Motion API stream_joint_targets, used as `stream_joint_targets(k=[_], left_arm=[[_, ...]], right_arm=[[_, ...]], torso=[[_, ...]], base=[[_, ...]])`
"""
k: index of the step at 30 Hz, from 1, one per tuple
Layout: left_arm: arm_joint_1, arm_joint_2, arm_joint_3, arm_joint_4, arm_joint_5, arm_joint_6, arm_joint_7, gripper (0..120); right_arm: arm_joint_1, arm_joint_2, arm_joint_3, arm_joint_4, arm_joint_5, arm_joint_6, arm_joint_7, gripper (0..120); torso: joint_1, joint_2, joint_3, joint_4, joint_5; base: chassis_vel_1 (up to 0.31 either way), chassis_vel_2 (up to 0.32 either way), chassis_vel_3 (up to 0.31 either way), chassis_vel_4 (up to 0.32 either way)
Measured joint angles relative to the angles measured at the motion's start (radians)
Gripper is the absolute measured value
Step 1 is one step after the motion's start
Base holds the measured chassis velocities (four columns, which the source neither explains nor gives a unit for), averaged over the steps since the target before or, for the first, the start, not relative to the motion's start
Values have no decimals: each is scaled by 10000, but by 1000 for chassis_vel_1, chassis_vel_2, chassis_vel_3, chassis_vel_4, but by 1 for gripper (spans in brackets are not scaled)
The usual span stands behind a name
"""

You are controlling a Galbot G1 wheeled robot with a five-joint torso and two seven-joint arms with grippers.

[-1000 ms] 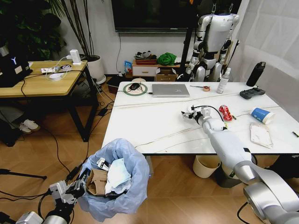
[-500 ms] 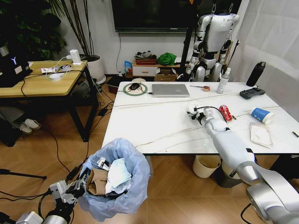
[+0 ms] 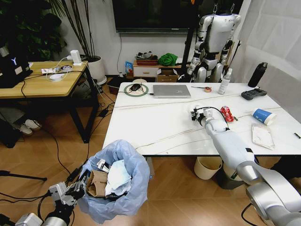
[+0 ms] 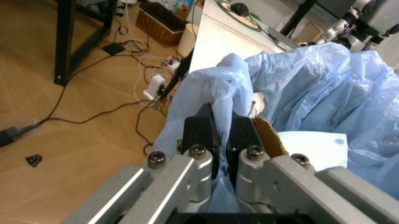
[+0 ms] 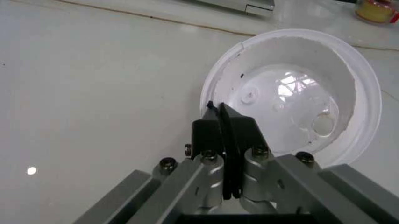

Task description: Pick up the trash bin and place the trash from the table into it.

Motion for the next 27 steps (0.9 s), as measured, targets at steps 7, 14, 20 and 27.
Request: stream_joint_targets(k=[7, 14, 20, 27], left_arm=[[-38, 51, 1, 65, -25, 0, -3, 0], [-107, 83, 38, 82, -38, 51, -32, 0], [-163, 79, 73, 128, -40, 76, -55, 0], [-194, 73, 101, 231, -27, 90, -69, 0]], right_arm=[[-691, -488, 32, 1235, 486, -203, 56, 0], [-1637, -1040, 119, 3320, 1232, -671, 226, 0], [-2156, -1389, 8, 5405, 1905, -1089, 429, 0], [-2380, -1424, -551, 7110, 2514, -1348, 571, 0]], torso=[[1, -1, 1, -1, 2], [1, -1, 2, -2, 4], [1, -1, 2, -1, 2], [0, -1, 1, 0, 0]], base=[[0, 0, 0, 0], [0, 0, 0, 0], [0, 0, 0, 0], [0, 0, 0, 0]])
